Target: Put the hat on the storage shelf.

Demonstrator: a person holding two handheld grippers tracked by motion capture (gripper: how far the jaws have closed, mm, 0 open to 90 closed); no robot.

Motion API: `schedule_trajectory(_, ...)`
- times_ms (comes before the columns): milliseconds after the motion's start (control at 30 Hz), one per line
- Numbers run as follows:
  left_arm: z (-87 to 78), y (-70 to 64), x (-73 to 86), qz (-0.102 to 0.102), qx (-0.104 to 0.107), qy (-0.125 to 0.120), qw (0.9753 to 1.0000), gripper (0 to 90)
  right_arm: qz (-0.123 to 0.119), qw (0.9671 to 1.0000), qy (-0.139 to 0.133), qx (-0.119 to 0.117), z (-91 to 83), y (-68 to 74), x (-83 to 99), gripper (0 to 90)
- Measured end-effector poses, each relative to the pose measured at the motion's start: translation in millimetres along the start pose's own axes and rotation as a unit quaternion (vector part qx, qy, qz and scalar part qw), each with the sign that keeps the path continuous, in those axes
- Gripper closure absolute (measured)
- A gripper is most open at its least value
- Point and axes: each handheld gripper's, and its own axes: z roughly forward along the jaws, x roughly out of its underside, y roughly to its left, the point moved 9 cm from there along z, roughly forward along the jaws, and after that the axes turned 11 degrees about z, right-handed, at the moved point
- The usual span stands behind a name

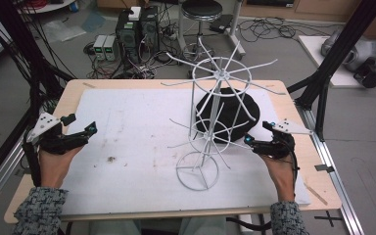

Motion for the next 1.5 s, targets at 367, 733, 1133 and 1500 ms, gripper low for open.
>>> schedule_trajectory(367, 0.2, 1.5, 0.2, -0.004, 0.0, -0.001, 1.0, 16.5, -0.045, 0.9976, -0.037, -0.037, 21.0, 8.7, -30.1, 12.6)
schedule_trajectory(733, 4.5, -1.2, 1.2, -0.006, 0.006, 0.002, 1.0, 16.5, -0.064, 0.9956, -0.036, -0.058, 67.8, 9.6, -33.5, 15.5)
schedule_trajectory(1133, 6.0, -7.6, 6.0, 0.003, 0.011, 0.012, 0.9999, 16.4, -0.076, 0.9945, -0.013, -0.071, 110.8, 18.1, -37.7, 20.3)
schedule_trajectory(1500, 8.3, -7.0, 8.0, -0.001, 0.012, 0.013, 0.9998, 16.4, -0.125, 0.9904, 0.017, -0.055, 131.6, 22.6, -27.4, 23.1)
